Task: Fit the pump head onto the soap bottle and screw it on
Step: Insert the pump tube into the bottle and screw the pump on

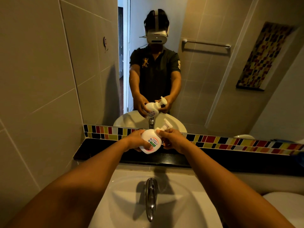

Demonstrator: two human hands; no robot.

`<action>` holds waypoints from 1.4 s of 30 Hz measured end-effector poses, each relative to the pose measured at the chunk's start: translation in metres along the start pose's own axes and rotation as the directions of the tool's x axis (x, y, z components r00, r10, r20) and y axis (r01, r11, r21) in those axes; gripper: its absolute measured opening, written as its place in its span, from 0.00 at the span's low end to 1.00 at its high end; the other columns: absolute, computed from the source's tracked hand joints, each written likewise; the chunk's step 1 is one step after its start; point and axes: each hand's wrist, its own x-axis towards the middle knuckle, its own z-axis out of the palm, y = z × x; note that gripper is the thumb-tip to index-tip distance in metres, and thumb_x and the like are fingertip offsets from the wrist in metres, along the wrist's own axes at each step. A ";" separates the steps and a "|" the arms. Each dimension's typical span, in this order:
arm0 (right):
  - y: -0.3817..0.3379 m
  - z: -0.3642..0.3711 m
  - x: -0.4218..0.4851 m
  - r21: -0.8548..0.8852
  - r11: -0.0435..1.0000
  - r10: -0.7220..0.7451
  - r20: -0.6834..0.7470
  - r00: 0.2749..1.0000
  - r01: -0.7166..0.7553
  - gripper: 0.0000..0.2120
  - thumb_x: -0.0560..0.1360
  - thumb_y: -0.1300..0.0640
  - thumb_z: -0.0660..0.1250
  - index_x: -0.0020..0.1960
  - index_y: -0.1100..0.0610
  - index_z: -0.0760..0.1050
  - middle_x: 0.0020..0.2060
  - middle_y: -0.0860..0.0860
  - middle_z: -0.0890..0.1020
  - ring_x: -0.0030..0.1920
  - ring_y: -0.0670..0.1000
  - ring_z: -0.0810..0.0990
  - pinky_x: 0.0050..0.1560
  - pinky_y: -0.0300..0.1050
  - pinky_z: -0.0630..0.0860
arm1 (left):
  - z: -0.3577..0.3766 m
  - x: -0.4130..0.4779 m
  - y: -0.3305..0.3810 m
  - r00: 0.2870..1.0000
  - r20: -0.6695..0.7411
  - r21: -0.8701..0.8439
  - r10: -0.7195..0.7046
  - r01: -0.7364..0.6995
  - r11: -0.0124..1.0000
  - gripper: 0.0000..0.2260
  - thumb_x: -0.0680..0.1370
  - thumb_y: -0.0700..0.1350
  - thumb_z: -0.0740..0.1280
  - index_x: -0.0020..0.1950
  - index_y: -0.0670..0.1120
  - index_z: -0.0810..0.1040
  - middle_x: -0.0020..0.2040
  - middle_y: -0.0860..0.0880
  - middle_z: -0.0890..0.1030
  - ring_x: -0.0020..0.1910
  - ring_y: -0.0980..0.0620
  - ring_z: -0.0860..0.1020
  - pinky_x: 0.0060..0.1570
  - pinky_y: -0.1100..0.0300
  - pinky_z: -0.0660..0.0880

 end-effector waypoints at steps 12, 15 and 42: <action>0.003 -0.002 0.002 -0.067 0.995 -0.076 -0.061 0.995 0.072 0.20 0.76 0.49 0.69 0.61 0.60 0.76 0.42 0.52 0.82 0.40 0.50 0.79 0.40 0.44 0.75 | 0.006 -0.002 0.004 0.994 -0.095 0.035 0.046 -0.042 0.998 0.29 0.67 0.41 0.78 0.65 0.48 0.71 0.60 0.46 0.79 0.58 0.45 0.78 0.54 0.49 0.80; 0.003 0.000 0.000 -0.047 0.993 -0.112 -0.100 0.989 0.107 0.17 0.77 0.49 0.68 0.60 0.60 0.76 0.42 0.52 0.83 0.39 0.49 0.80 0.39 0.43 0.76 | 0.014 0.000 0.003 0.972 -0.212 0.105 0.106 -0.085 0.991 0.31 0.65 0.44 0.79 0.65 0.49 0.71 0.61 0.46 0.78 0.59 0.45 0.78 0.56 0.48 0.79; 0.004 0.007 0.001 -0.067 0.985 -0.173 -0.381 0.908 0.159 0.16 0.60 0.42 0.73 0.44 0.46 0.76 0.45 0.54 0.85 0.46 0.55 0.85 0.51 0.59 0.82 | 0.042 -0.001 0.009 0.956 -0.250 0.130 0.150 -0.120 0.984 0.34 0.60 0.53 0.80 0.63 0.50 0.72 0.58 0.49 0.80 0.54 0.47 0.80 0.52 0.47 0.81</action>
